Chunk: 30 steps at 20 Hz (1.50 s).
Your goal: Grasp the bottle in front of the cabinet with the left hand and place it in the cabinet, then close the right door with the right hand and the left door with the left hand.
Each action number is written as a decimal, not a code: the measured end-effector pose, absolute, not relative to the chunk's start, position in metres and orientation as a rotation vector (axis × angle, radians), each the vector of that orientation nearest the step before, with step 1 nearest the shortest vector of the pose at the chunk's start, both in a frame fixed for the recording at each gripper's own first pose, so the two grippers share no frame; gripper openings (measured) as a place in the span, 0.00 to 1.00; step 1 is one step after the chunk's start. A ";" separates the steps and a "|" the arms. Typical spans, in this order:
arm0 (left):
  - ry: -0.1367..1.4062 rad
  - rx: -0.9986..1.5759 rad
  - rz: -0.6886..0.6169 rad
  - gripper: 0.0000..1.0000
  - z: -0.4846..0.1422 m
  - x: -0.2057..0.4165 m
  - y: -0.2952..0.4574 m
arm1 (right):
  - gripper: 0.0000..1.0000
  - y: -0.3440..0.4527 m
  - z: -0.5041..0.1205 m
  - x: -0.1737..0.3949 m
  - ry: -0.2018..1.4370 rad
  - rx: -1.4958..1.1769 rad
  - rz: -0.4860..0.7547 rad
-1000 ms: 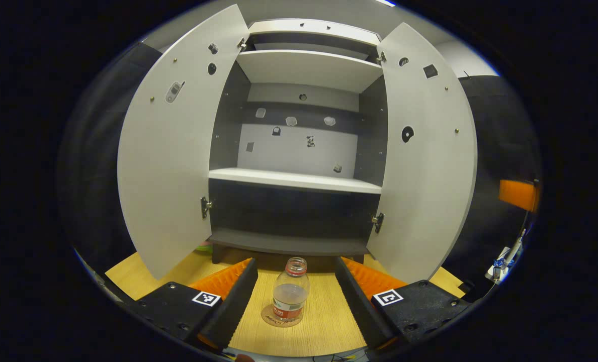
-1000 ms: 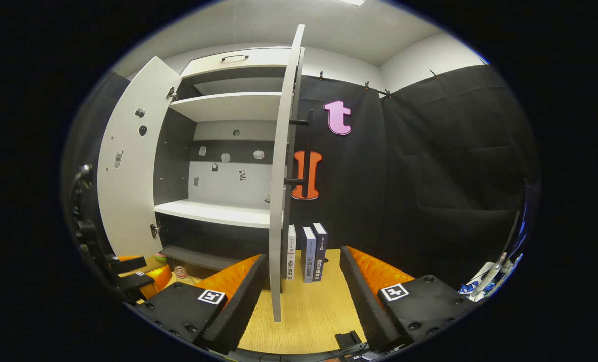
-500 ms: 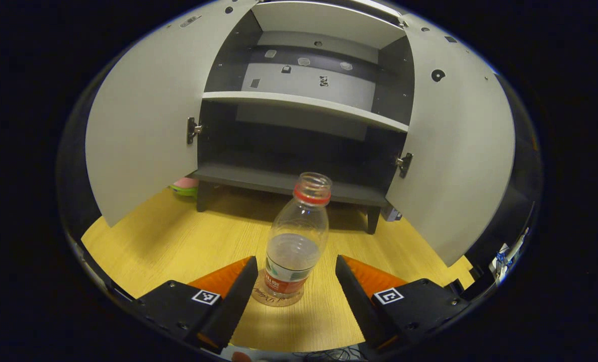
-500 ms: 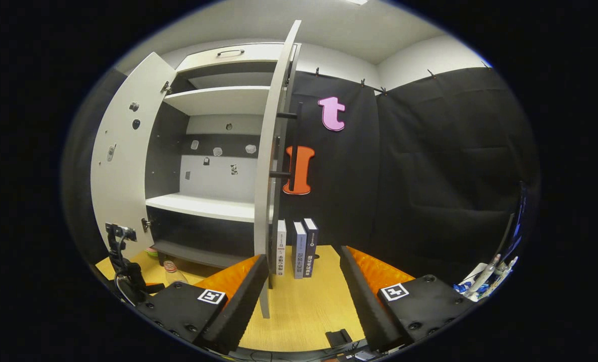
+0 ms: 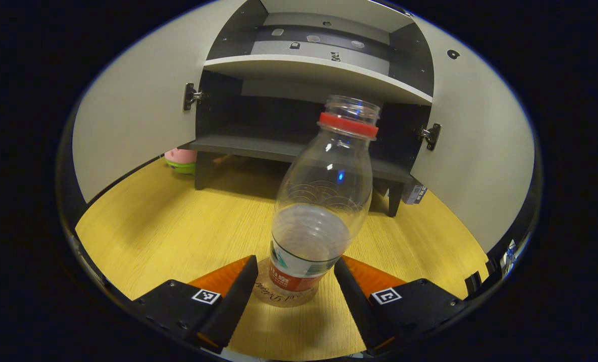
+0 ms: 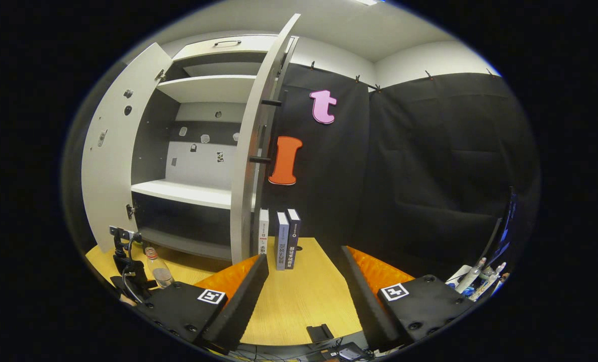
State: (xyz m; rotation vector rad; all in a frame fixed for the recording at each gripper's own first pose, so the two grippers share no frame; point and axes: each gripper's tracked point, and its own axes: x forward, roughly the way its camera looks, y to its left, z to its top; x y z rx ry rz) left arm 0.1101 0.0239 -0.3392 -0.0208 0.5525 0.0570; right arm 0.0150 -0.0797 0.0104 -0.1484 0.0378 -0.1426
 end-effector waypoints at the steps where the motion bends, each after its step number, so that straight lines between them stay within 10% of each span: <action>1: 0.555 -0.015 0.053 0.92 -0.338 0.112 0.023 | 0.96 -0.080 0.011 0.016 0.038 -0.149 -0.143; 3: 0.555 0.005 0.049 0.78 -0.335 0.112 0.020 | 0.96 -0.080 0.010 0.019 0.038 -0.142 -0.136; 18: 0.440 0.023 -0.046 0.64 -0.232 0.123 -0.001 | 0.96 -0.070 0.002 0.030 0.017 -0.090 -0.074; 30: 0.657 -0.027 -0.040 0.59 -0.336 0.123 -0.004 | 0.90 -0.077 -0.015 0.025 0.059 -0.122 -0.083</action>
